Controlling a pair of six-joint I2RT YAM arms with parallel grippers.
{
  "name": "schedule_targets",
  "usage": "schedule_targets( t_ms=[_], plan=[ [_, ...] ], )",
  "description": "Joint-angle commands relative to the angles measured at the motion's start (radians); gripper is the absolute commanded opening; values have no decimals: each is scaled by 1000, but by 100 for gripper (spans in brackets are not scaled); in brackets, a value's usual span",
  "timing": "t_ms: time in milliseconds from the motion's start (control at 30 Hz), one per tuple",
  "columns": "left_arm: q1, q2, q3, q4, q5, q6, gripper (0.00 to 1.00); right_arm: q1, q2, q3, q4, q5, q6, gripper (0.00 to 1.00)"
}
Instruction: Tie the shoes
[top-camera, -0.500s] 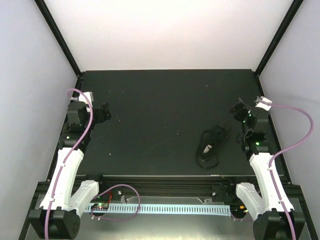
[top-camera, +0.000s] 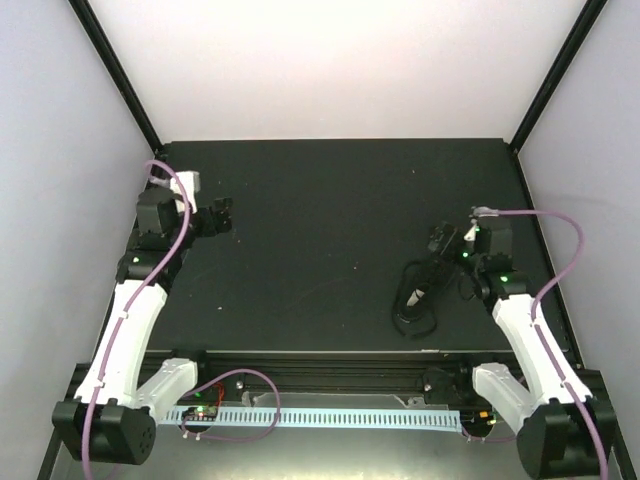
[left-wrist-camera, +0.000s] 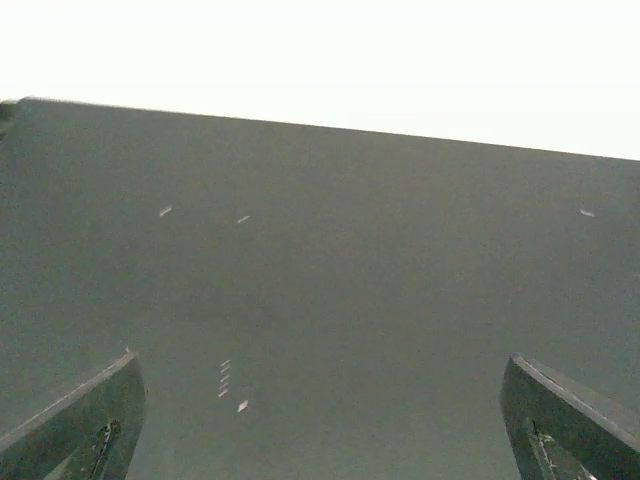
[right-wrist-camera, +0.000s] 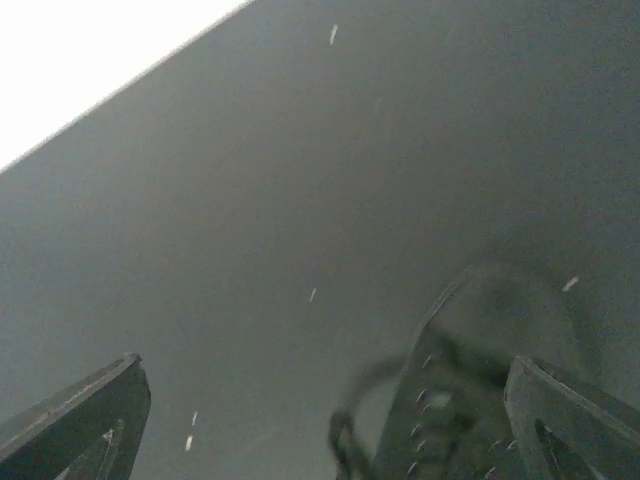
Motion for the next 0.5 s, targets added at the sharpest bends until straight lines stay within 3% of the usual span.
schedule_targets(
  t_ms=[0, 100, 300, 467],
  plan=[
    [-115, 31, 110, 40, 126, 121, 99, 145, 80, -15, -128, -25, 84, 100],
    [-143, 46, 110, 36, 76, 155, 99, 209, 136, -44, -160, 45, 134, 100],
    [-143, 8, 20, 82, -23, 188, 99, 213, 181, -75, -208, 114, 165, 100],
    [-144, -2, 9, 84, -24, 189, 99, 217, 201, -62, -237, 133, 152, 99]
  ],
)
